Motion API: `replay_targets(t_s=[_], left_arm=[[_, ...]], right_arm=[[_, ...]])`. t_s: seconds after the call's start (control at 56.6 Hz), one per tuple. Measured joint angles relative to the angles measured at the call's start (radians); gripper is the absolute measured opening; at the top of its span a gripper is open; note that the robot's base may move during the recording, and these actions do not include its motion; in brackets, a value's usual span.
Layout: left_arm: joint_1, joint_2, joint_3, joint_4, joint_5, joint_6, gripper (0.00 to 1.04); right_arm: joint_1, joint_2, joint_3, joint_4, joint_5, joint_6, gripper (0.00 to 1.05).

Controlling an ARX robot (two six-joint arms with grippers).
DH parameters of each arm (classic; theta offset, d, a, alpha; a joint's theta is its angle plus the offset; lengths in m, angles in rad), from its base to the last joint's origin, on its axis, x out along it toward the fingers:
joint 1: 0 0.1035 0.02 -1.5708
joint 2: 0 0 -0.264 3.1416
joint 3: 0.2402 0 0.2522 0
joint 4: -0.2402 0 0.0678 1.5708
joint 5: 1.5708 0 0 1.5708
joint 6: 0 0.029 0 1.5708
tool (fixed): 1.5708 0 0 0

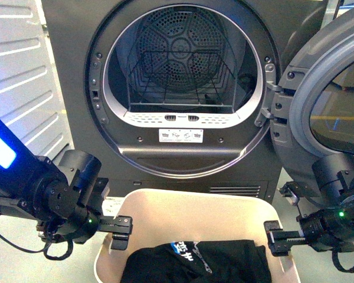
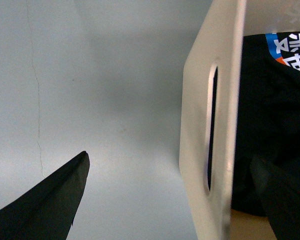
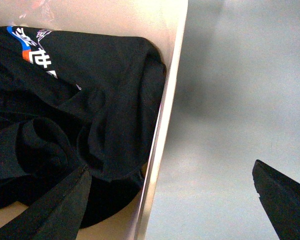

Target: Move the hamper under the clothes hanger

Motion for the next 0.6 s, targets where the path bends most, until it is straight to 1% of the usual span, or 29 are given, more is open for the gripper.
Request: replay_targets(t_s=[0.212, 0.265, 0.301, 0.354, 0.371, 0.389, 0.424, 0.566, 0.601], left_arm=[[0.011, 0.042, 0.037, -0.011, -0.009, 0.001, 0.98], [0.011, 0.051, 0.048, -0.015, -0.031, 0.004, 0.88], [0.011, 0.054, 0.054, -0.019, -0.021, 0.005, 0.79], [0.009, 0.056, 0.058, -0.022, -0.026, 0.009, 0.69], [0.006, 0.058, 0.061, -0.022, -0.026, 0.011, 0.64], [0.005, 0.058, 0.063, -0.023, -0.025, 0.011, 0.6], [0.002, 0.059, 0.065, -0.023, -0.023, 0.012, 0.53], [-0.003, 0.059, 0.067, -0.026, -0.017, 0.015, 0.34], [-0.006, 0.059, 0.067, -0.026, -0.016, 0.016, 0.27]], right_arm=[[0.013, 0.044, 0.053, -0.037, 0.026, 0.005, 0.97], [0.016, 0.056, 0.069, -0.053, 0.05, 0.007, 0.87], [0.017, 0.061, 0.077, -0.063, 0.061, 0.007, 0.78], [0.018, 0.064, 0.084, -0.074, 0.075, 0.007, 0.67], [0.019, 0.064, 0.084, -0.076, 0.079, 0.007, 0.64], [0.019, 0.064, 0.085, -0.077, 0.082, 0.007, 0.59], [0.02, 0.064, 0.085, -0.079, 0.085, 0.007, 0.52], [0.022, 0.064, 0.086, -0.085, 0.091, 0.006, 0.32], [0.026, 0.064, 0.086, -0.086, 0.092, 0.005, 0.27]])
